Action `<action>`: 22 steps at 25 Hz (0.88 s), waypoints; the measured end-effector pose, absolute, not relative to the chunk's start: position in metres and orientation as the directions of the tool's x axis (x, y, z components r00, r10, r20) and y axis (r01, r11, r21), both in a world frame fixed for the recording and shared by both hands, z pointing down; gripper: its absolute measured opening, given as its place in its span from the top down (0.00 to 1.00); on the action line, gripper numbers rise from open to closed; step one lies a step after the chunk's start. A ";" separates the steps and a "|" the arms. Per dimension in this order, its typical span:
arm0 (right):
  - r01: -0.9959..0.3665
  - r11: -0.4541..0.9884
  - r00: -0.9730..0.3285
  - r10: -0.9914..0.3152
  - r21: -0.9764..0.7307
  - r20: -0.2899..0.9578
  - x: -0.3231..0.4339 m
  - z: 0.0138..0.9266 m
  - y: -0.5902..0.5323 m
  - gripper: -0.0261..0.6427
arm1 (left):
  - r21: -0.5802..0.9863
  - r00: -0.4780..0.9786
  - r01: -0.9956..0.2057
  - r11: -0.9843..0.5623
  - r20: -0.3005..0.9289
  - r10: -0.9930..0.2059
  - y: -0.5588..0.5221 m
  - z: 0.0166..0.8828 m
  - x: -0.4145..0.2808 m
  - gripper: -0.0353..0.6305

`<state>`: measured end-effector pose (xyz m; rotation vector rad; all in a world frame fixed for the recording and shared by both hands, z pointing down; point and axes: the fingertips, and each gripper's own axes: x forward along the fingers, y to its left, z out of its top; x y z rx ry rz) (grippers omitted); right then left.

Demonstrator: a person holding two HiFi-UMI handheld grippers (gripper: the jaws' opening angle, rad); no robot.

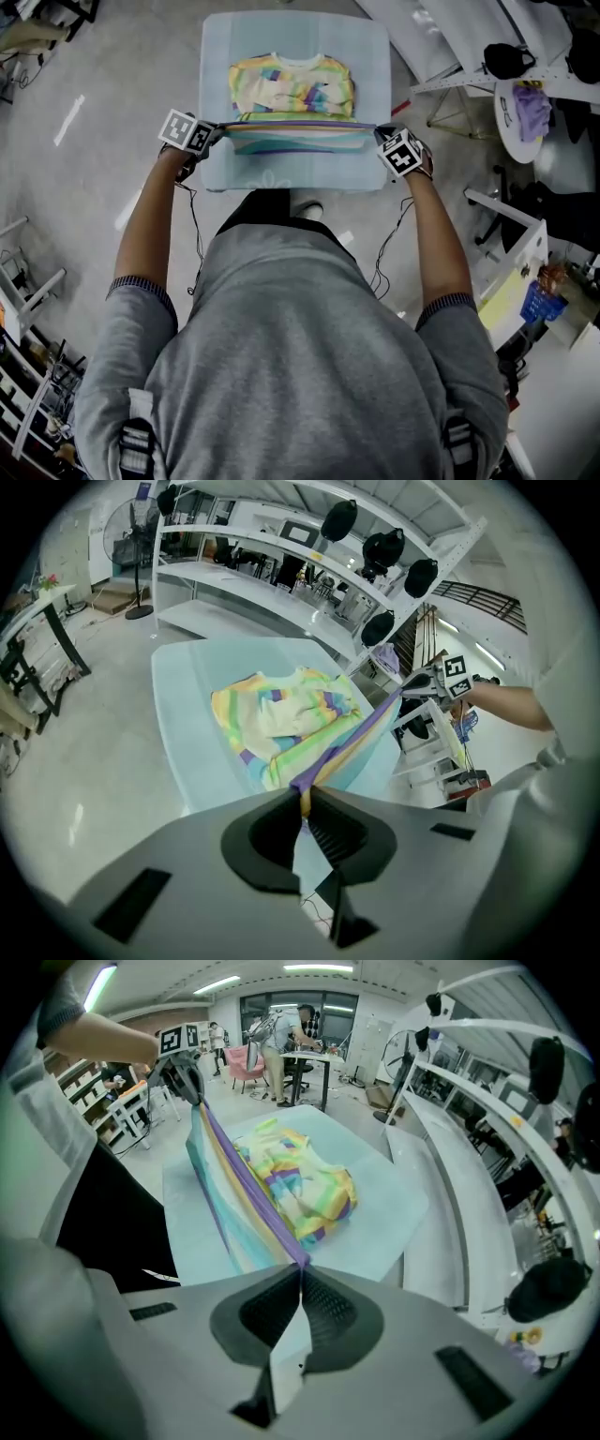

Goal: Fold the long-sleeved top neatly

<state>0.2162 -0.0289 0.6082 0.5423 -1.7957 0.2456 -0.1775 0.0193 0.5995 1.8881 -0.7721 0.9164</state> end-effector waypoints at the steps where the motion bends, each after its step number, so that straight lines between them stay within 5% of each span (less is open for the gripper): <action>1: -0.477 0.874 -0.210 -0.221 0.098 0.952 0.215 0.612 -0.035 0.94 | 0.446 0.537 -0.795 -0.412 0.833 -0.134 0.014 0.602 -0.179 0.90; 22: -0.450 0.893 -0.233 -0.119 0.001 0.965 0.199 0.638 -0.167 0.94 | 0.441 0.532 -0.773 -0.455 0.842 -0.088 -0.123 0.628 -0.194 0.90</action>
